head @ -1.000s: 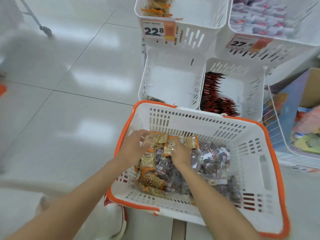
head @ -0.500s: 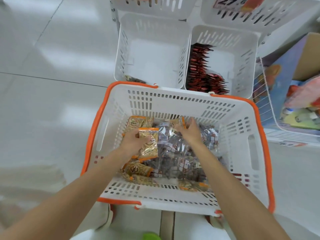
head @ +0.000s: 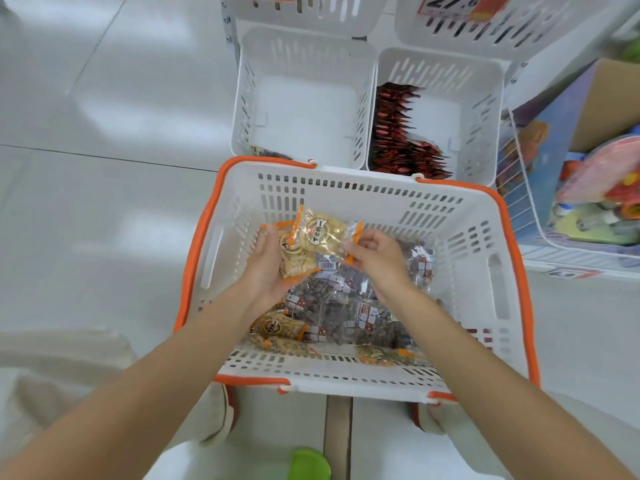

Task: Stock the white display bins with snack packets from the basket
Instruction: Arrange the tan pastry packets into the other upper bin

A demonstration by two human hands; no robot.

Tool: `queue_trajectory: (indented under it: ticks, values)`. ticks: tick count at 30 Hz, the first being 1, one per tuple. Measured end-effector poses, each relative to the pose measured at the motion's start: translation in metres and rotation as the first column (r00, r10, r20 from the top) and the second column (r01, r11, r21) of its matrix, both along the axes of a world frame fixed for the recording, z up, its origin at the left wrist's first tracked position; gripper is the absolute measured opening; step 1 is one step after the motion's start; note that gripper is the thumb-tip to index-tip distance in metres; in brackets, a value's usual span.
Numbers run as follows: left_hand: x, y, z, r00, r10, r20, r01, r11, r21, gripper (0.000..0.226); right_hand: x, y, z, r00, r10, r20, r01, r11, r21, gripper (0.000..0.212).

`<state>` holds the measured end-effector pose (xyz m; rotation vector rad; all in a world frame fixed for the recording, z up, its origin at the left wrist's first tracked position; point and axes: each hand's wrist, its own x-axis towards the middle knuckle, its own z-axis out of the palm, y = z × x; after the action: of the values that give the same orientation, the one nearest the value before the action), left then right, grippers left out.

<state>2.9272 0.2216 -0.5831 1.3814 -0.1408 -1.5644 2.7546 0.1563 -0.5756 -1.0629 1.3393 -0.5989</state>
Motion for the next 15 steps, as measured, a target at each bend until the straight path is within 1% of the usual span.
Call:
queue_trajectory:
  ticks: [2, 3, 4, 5, 6, 7, 9, 11, 12, 13, 14, 15]
  values:
    - [-0.003, 0.002, 0.005, 0.997, -0.005, 0.081, 0.011, 0.997, -0.074, 0.039, 0.01, 0.012, 0.001, 0.989, 0.14, 0.056, -0.145, 0.985, 0.093, 0.011]
    - [0.0, 0.003, 0.006, 0.985, 0.017, 0.17, -0.004, 0.997, -0.077, 0.045, 0.012, 0.015, 0.0, 0.973, 0.208, 0.097, -0.219, 0.967, 0.127, 0.016]
    - [0.006, 0.005, 0.006, 0.963, 0.039, 0.267, -0.02, 0.997, -0.073, 0.049, 0.011, 0.018, -0.004, 0.954, 0.283, 0.102, -0.295, 0.945, 0.139, 0.023]
    - [0.012, 0.005, 0.008, 0.942, 0.053, 0.332, -0.028, 0.996, -0.079, 0.049, 0.011, 0.02, -0.011, 0.927, 0.373, 0.048, -0.376, 0.917, 0.135, 0.03]
    - [0.019, 0.006, 0.01, 0.929, 0.067, 0.364, -0.035, 0.995, -0.093, 0.048, 0.01, 0.023, -0.018, 0.879, 0.474, -0.039, -0.466, 0.875, 0.135, 0.035]
    - [0.026, 0.006, 0.013, 0.932, 0.081, 0.354, -0.045, 0.993, -0.111, 0.047, 0.011, 0.027, -0.028, 0.803, 0.58, -0.138, -0.562, 0.814, 0.148, 0.04]
    - [0.034, 0.007, 0.019, 0.955, 0.111, 0.274, -0.076, 0.988, -0.134, 0.043, 0.017, 0.037, -0.051, 0.596, 0.754, -0.276, -0.73, 0.652, 0.204, 0.049]
    - [0.039, 0.011, 0.022, 0.972, 0.076, 0.222, -0.049, 0.991, -0.125, 0.046, 0.028, 0.048, -0.075, 0.403, 0.833, -0.378, -0.819, 0.513, 0.257, 0.053]
    - [0.042, 0.014, 0.02, 0.98, 0.051, 0.193, -0.029, 0.993, -0.117, 0.052, 0.034, 0.052, -0.084, 0.327, 0.835, -0.443, -0.846, 0.467, 0.256, 0.049]
    - [0.045, 0.017, 0.019, 0.984, 0.027, 0.178, -0.008, 0.994, -0.109, 0.059, 0.039, 0.056, -0.091, 0.272, 0.813, -0.516, -0.868, 0.439, 0.234, 0.041]
    - [0.048, 0.021, 0.019, 0.985, 0.006, 0.17, 0.011, 0.995, -0.1, 0.064, 0.043, 0.059, -0.096, 0.25, 0.782, -0.571, -0.881, 0.429, 0.202, 0.029]
    - [0.051, 0.024, 0.021, 0.984, -0.01, 0.175, 0.027, 0.995, -0.094, 0.064, 0.045, 0.059, -0.099, 0.266, 0.762, -0.59, -0.879, 0.443, 0.176, 0.02]
